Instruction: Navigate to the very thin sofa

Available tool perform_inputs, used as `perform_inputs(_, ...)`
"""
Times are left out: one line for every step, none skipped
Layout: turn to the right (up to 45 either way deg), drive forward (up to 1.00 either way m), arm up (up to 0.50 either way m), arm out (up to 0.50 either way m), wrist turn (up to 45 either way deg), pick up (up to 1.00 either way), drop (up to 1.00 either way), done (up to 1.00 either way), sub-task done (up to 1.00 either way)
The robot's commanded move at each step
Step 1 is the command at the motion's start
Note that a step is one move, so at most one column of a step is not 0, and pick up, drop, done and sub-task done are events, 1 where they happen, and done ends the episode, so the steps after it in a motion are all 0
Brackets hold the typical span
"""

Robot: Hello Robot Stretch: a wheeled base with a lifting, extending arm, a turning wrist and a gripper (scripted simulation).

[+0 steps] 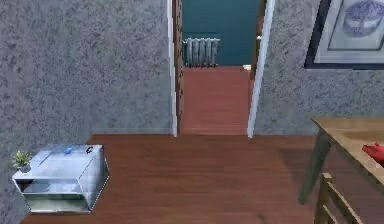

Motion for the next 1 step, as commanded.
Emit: perform_inputs(0.0, 0.5, 0.0, 0.0, 0.0, 0.0, 0.0, 0.0, 0.0)
